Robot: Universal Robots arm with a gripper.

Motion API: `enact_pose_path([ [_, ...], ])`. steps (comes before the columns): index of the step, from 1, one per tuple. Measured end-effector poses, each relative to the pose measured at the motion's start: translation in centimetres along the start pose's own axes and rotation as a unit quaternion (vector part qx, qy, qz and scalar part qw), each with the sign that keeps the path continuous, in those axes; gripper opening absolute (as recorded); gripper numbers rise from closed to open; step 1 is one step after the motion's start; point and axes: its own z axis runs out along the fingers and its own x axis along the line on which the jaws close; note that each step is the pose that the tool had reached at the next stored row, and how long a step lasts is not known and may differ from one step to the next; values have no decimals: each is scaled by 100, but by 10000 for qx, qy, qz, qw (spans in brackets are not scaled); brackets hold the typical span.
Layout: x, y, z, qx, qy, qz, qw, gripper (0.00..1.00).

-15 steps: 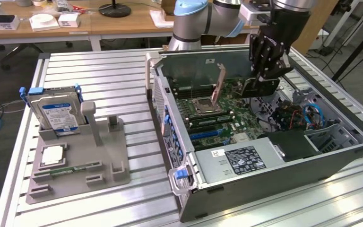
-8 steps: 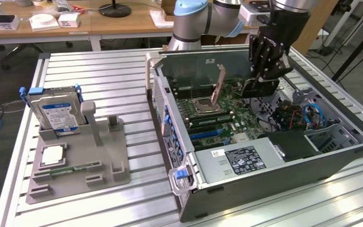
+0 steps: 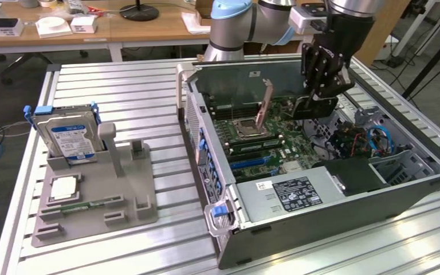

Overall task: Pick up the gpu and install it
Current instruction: 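Insert the gpu into the slot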

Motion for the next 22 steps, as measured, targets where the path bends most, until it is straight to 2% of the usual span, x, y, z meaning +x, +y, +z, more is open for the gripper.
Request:
enact_pose_path([
  [22,0,0,72,0,0,-20,10000,26],
])
